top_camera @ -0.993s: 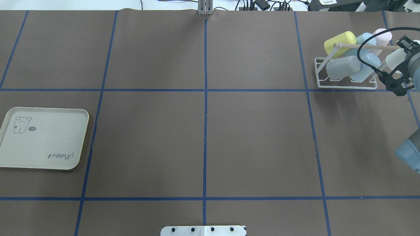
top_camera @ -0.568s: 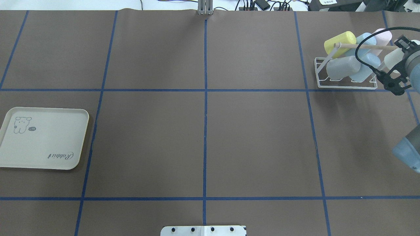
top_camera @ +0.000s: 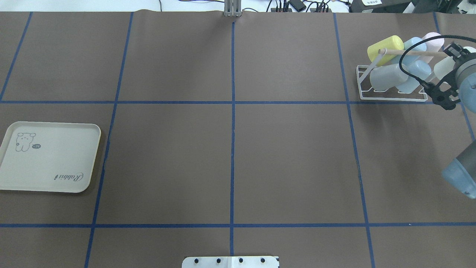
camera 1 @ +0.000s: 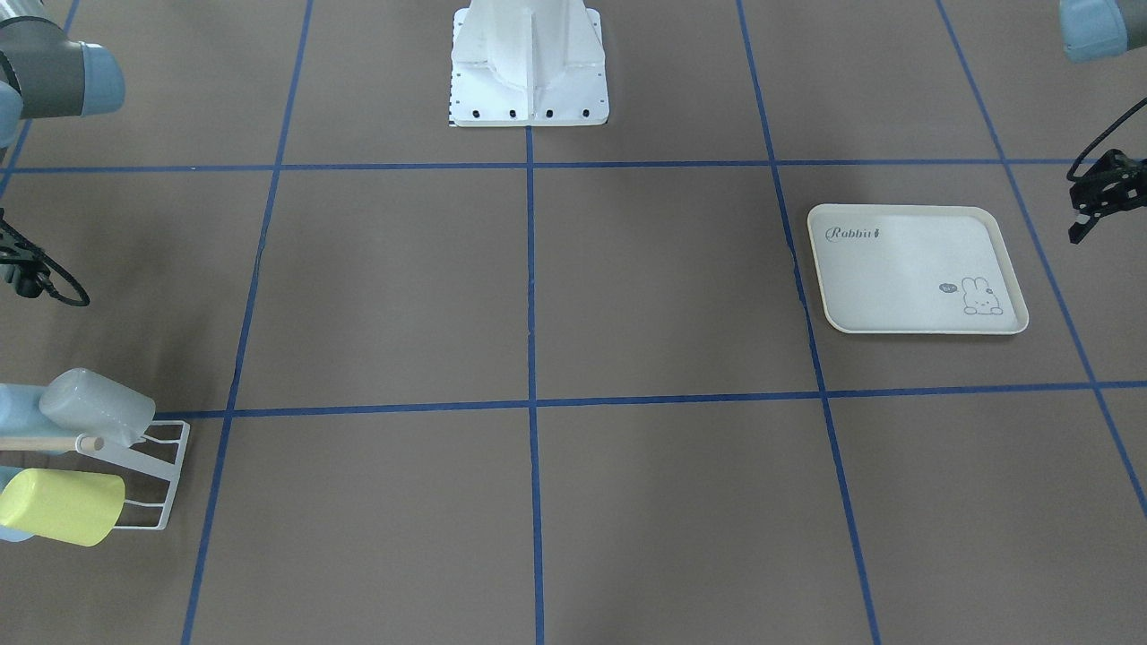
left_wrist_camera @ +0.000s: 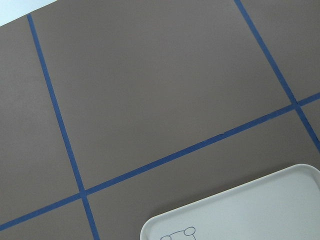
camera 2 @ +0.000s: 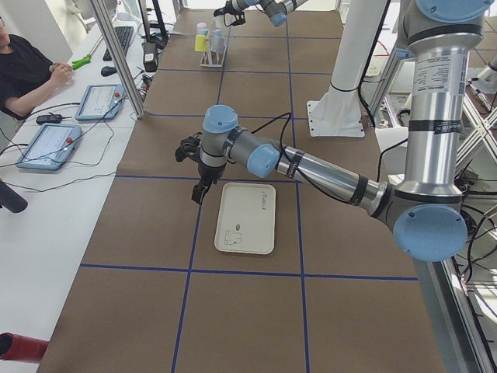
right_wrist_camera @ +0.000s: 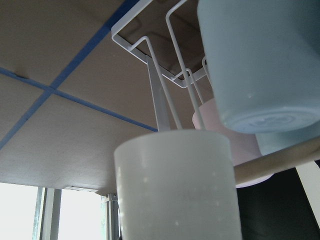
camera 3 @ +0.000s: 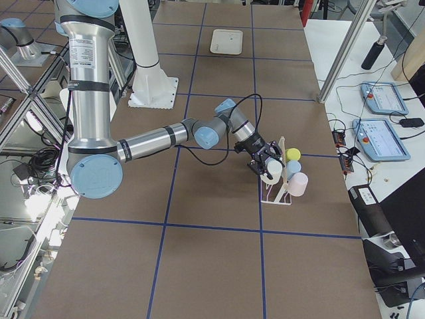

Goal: Transfer IKEA cup to right arm and place on rack

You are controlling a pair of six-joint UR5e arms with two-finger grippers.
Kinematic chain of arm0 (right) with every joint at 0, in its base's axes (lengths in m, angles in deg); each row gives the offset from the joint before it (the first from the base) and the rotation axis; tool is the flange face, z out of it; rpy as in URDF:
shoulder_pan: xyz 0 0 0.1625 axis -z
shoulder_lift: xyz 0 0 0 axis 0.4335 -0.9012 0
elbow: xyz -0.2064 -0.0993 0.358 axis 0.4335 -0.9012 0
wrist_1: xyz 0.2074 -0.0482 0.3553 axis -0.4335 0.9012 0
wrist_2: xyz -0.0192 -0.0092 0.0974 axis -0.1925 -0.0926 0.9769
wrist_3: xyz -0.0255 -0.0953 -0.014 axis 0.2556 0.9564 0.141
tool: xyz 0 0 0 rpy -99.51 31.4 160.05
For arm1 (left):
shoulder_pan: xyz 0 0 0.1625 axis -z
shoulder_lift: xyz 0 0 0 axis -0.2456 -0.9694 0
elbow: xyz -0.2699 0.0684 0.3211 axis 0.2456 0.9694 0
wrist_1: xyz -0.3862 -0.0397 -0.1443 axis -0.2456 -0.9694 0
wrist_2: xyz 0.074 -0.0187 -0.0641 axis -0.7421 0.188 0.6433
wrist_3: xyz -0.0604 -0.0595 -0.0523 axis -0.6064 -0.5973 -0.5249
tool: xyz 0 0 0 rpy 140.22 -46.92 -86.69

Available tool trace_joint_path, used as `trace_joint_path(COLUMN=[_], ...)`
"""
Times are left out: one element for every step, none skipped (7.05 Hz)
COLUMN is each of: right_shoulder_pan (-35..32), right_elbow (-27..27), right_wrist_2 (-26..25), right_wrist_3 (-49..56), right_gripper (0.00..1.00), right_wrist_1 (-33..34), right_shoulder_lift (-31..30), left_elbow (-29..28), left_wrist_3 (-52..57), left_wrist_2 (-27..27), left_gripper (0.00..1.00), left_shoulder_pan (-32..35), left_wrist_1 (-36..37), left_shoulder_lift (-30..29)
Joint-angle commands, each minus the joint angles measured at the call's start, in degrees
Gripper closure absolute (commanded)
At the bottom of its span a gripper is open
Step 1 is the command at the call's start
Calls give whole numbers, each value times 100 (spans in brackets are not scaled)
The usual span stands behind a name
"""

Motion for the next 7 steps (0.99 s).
trace_joint_path(right_shoulder_pan=[104, 139, 139, 165, 209, 236, 262], right_elbow=[-125, -161, -161, -170, -205, -248, -275], right_wrist_2=[-189, -276, -295, -295, -365, -409, -453], right_wrist_3=[12, 30, 99, 100, 100, 100, 100], right_gripper=[55, 55, 55, 54, 53, 53, 53], right_wrist_1=[-7, -16, -16, -16, -16, -16, -16], right_shoulder_lift=[-1, -18, -18, -10, -1, -1, -1], left_elbow=[-16, -16, -16, -16, -16, -16, -16], left_wrist_3=[8, 0, 0, -9, -9, -9, -9], left_wrist_2=[0, 0, 0, 0, 0, 0, 0], left_gripper=[0, 0, 0, 0, 0, 0, 0], left_shoulder_pan=[0, 0, 0, 0, 0, -9, -9], left_wrist_1=[-5, -5, -5, -5, -5, -5, 4], left_shoulder_lift=[0, 0, 0, 0, -9, 0, 0])
